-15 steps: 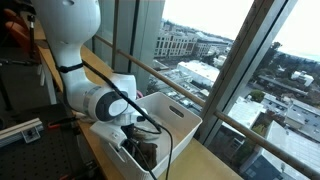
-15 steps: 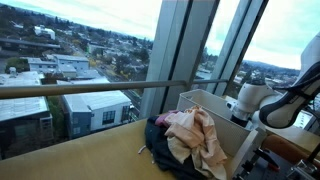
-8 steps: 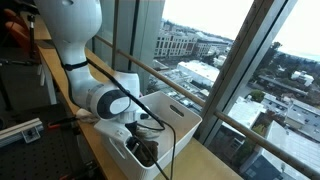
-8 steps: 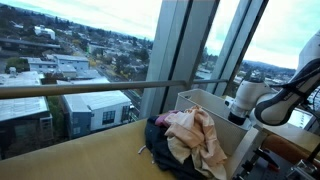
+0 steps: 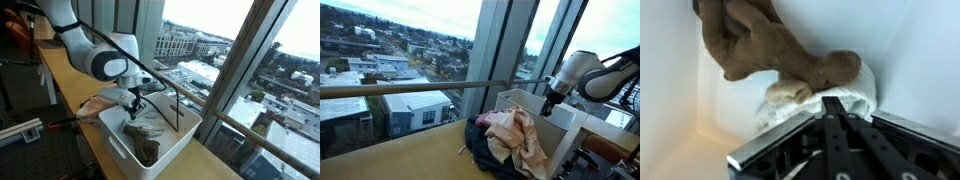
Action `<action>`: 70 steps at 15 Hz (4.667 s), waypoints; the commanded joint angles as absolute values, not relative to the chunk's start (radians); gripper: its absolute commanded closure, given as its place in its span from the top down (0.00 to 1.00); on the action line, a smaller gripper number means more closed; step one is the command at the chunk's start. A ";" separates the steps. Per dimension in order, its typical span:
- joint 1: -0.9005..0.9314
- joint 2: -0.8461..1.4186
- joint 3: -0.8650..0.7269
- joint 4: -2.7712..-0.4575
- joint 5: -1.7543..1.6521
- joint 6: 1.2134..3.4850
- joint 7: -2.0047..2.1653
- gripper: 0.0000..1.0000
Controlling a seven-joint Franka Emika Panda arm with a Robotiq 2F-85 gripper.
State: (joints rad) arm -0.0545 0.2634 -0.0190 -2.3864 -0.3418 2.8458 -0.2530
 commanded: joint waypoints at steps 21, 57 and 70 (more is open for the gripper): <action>-0.043 0.488 -0.124 -2.077 -0.384 2.627 -0.157 1.00; -0.113 0.479 -0.052 -2.026 -0.208 2.504 -0.217 0.00; 0.123 0.088 0.150 -2.153 -0.198 2.458 -0.160 0.00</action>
State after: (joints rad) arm 0.0474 0.1237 0.1061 -2.1190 -0.1807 2.4866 -0.2129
